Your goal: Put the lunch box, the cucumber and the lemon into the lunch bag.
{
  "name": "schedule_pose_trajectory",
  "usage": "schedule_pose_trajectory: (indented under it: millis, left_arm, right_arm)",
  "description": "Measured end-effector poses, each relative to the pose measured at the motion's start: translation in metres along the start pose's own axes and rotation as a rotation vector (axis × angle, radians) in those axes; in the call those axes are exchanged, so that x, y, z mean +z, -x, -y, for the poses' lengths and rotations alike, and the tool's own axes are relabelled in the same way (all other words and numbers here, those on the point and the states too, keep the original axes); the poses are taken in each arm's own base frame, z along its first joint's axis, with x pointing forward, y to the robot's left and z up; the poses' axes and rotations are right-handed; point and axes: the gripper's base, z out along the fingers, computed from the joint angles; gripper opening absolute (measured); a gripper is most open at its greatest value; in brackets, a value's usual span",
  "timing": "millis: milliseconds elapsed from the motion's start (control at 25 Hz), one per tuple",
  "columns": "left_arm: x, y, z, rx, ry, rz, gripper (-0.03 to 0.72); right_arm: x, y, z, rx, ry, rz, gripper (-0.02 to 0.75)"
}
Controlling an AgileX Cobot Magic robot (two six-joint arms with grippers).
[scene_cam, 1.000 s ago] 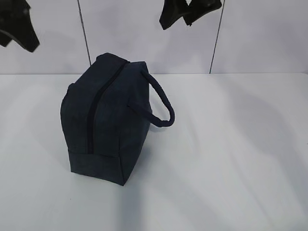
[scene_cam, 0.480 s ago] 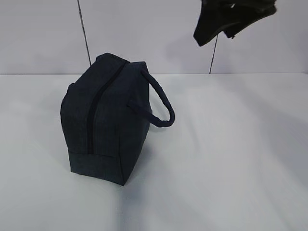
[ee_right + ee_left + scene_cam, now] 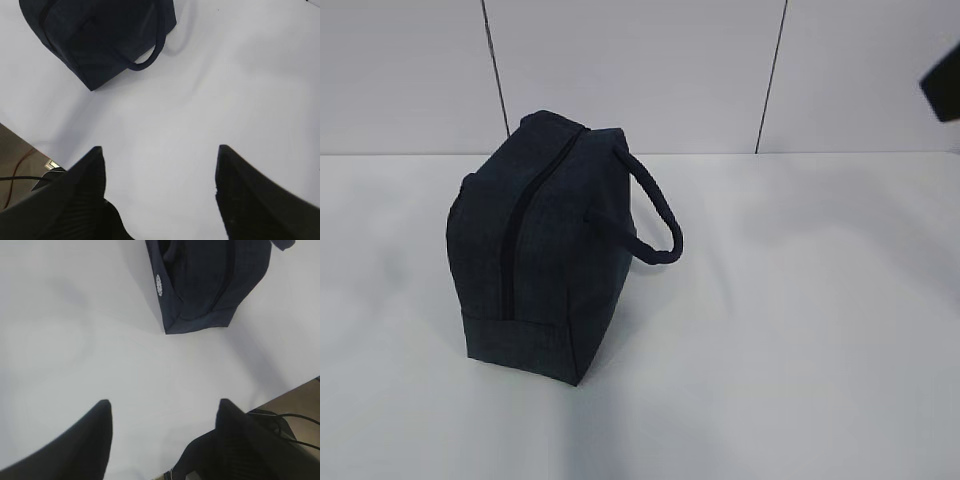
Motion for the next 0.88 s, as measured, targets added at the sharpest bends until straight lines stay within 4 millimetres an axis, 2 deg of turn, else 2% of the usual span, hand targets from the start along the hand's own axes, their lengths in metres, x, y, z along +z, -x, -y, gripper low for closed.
schedule_pose_trajectory:
  millis: [160,240,480,720,880]
  left_arm:
    - [-0.018,-0.026,0.006,0.007,-0.006,0.071,0.466]
    - [-0.019,-0.039,0.008,0.009,-0.006,0.082,0.465]
    - [-0.008,-0.083,0.01,0.007,-0.003,0.075,0.462]
    - [0.014,-0.114,0.007,0.009,0.03,0.098,0.461]
    - [0.027,-0.128,0.004,0.014,0.057,0.102,0.46]
  right_arm:
    - [-0.02,-0.037,-0.007,0.012,-0.02,0.026,0.522]
    - [-0.028,-0.057,-0.009,0.023,-0.039,0.036,0.522]
    - [-0.042,-0.114,-0.014,0.042,-0.112,0.074,0.522]
    - [-0.037,-0.162,-0.016,0.03,-0.17,0.096,0.522]
    - [-0.024,-0.19,-0.015,0.023,-0.205,0.079,0.522]
